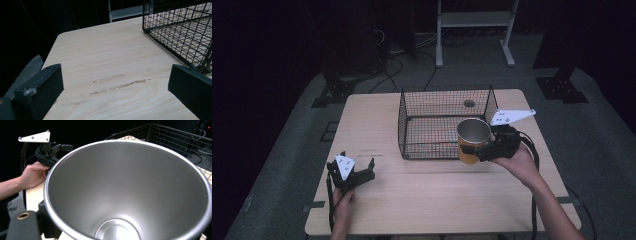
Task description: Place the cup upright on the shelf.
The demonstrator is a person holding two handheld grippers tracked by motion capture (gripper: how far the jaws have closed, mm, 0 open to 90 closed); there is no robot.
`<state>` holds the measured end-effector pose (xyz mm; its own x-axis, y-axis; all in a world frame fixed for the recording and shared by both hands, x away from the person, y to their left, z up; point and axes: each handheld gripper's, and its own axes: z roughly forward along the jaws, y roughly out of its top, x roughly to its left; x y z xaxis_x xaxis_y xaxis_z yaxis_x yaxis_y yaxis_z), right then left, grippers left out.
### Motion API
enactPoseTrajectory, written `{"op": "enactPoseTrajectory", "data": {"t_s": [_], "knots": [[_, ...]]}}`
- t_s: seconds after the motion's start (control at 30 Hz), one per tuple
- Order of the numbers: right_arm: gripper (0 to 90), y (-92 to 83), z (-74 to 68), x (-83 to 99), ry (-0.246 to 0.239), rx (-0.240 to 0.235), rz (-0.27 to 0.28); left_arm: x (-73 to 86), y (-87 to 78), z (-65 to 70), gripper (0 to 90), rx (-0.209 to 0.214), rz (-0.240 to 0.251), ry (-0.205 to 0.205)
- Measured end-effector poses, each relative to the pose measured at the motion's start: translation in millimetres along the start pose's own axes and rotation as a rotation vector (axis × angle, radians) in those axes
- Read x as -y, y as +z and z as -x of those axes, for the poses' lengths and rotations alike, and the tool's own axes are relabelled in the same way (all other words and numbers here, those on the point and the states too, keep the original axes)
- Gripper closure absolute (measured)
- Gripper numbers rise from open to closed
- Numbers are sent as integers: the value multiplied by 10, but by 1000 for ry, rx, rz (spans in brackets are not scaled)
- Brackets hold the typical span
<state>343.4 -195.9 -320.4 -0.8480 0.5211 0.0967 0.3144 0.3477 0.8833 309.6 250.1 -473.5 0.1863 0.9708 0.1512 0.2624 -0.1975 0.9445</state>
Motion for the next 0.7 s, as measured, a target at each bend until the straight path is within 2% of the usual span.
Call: {"op": "enactPoseTrajectory", "data": {"t_s": [0.7], "knots": [[135,175,211,-302,17,-10,-12,0,-1,-3,0,1,1,-1]]}}
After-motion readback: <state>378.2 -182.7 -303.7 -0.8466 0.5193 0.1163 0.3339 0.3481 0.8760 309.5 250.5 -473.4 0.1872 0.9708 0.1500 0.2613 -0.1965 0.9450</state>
